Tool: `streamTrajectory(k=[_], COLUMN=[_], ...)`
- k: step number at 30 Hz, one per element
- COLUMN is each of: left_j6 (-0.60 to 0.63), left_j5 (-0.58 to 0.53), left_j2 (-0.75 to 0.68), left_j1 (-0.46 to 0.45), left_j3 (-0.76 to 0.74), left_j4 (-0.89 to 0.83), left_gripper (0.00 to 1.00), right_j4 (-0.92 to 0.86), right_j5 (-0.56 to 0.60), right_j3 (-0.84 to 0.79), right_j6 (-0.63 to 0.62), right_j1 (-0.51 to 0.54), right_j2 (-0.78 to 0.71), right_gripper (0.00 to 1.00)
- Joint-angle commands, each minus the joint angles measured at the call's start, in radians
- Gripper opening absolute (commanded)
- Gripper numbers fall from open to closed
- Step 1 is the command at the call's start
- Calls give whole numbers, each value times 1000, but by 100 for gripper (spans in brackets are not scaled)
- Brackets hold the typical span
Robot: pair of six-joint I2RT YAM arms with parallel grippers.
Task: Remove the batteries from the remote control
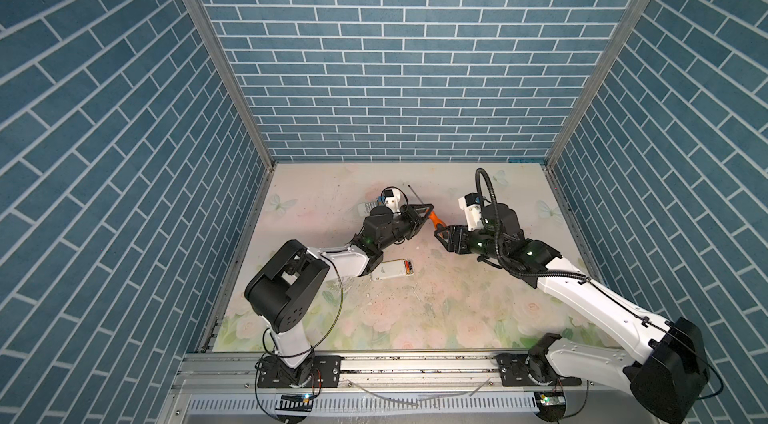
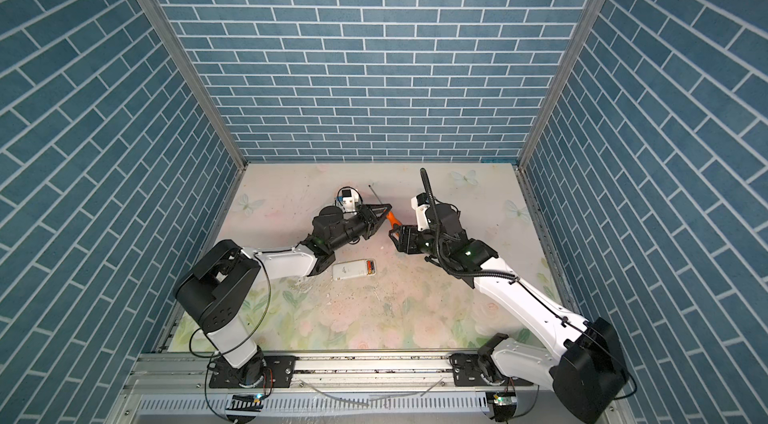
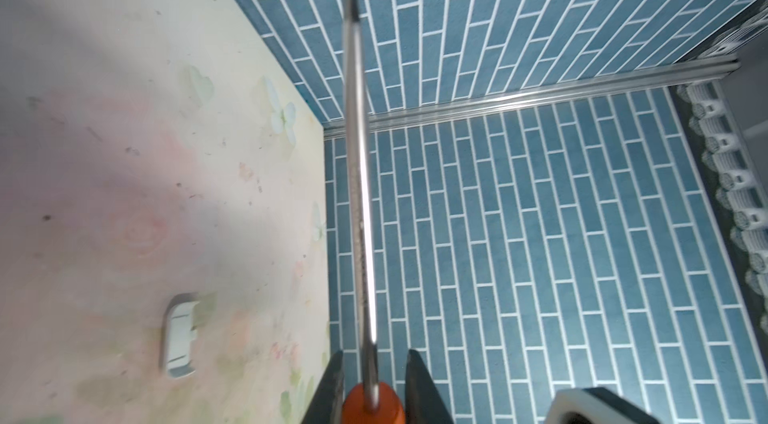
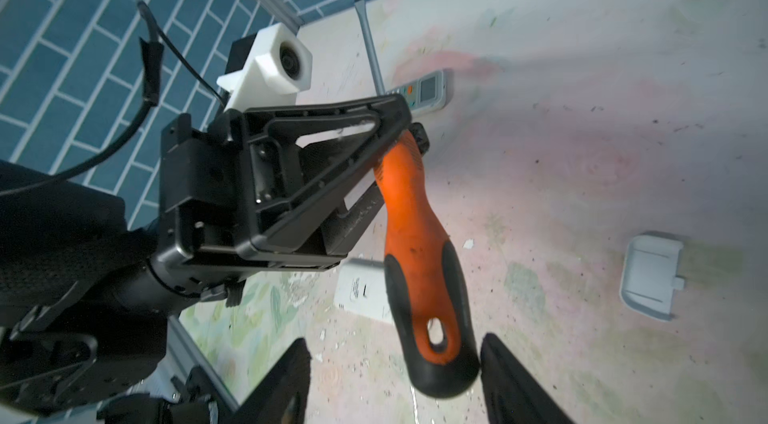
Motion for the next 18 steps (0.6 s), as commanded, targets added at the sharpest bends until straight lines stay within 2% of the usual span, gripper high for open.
streamTrajectory(k=[1, 10, 18], left_j6=[-59, -62, -76], left_j5=[-5, 3, 3], left_j2=[-1, -33, -46], left_j1=[5, 6, 5], left_j3=[73, 113, 112], left_j4=[105, 74, 86], left_gripper=[0, 0, 0], right_j4=[143, 246, 351], right_j5=[92, 138, 120], right_j3=[-12, 42, 64], right_j6=[65, 32, 11], right_j1=[5, 3, 3], right_j2=[-20, 28, 51], right_gripper=[65, 61, 59])
